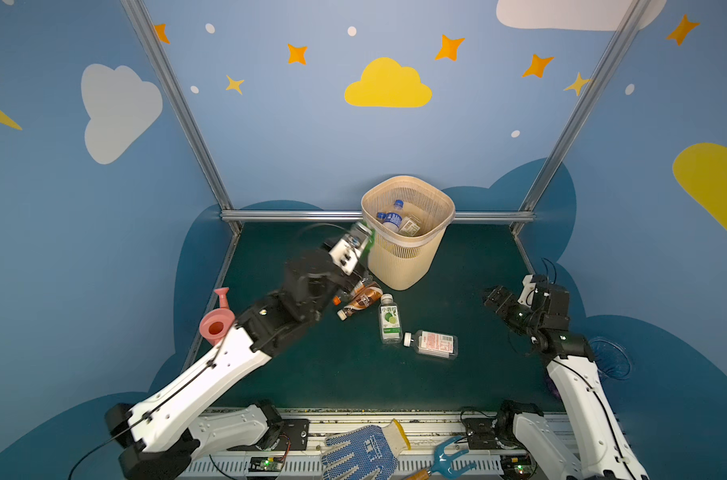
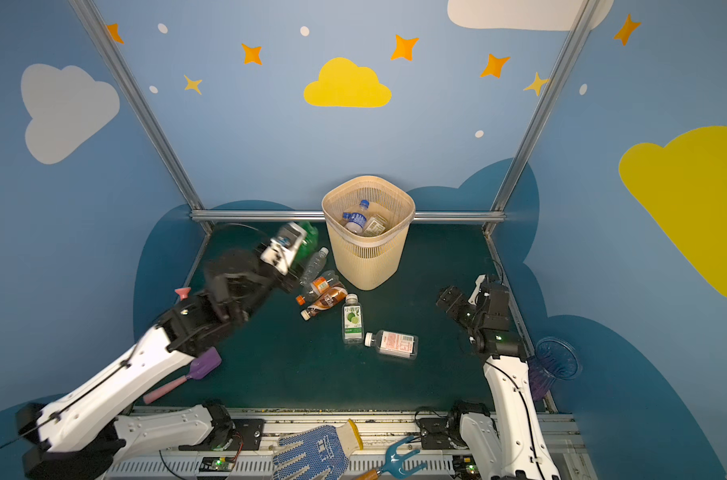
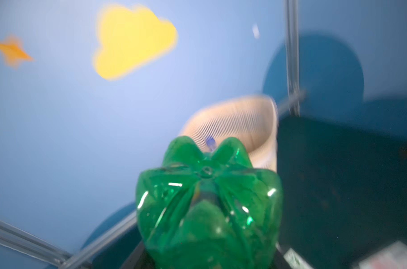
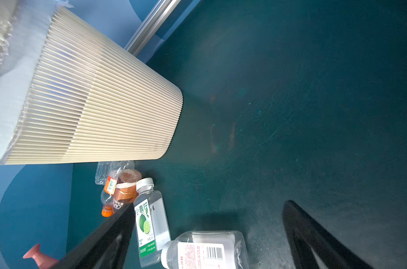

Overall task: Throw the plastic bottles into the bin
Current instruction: 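Lift the green soda bottle with the left gripper over the bin and release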

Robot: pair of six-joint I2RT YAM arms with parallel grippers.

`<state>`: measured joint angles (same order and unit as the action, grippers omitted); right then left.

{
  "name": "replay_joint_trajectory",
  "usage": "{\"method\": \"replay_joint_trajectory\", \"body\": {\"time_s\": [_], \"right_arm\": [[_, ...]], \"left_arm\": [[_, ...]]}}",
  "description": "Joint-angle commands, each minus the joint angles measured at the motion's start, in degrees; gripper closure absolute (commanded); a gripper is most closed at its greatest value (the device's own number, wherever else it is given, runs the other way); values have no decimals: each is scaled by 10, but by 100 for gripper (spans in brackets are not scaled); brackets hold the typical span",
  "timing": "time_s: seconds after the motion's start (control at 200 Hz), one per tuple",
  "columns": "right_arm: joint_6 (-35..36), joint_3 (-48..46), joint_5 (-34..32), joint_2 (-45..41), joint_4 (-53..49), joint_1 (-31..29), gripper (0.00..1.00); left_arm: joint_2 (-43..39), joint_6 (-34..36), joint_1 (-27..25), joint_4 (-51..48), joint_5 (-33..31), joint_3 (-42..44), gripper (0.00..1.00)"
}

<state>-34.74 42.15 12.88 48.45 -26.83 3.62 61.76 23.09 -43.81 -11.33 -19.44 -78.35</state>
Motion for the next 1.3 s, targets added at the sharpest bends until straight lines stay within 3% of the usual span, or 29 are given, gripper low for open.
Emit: {"method": "replay_joint_trajectory", "body": {"time_s": [0.0,0.105,0.195,0.32,0.395,0.531,0.596,0.696,0.816,1.056,1.292], "right_arm": [[-2,0,20,-3,13,1,2],[-2,-3,25,-14,9,1,2],[-2,-7,23,-28,3,2,2],[-1,-7,23,-42,-5,1,2],[8,0,24,-49,-18,2,2],[28,7,7,-70,-43,4,2],[26,3,6,-76,-44,4,2],[14,-3,10,-80,-46,6,2],[-1,-8,10,-86,-51,5,2],[-84,-14,45,-71,-88,-10,2],[-247,-73,6,-92,-110,-121,2]], "left_arm": [[13,-30,44,133,108,-66,54],[79,-81,66,160,152,-140,54],[166,-186,82,153,179,-185,52],[354,-297,87,-4,208,-338,50],[431,-347,87,-78,216,-436,43],[425,-350,86,14,250,-448,21],[411,-341,85,30,237,-460,1],[392,-321,83,28,237,-476,0],[343,-292,70,45,227,-420,0],[215,-286,70,123,159,-184,0],[110,-294,85,107,98,18,0]]}}
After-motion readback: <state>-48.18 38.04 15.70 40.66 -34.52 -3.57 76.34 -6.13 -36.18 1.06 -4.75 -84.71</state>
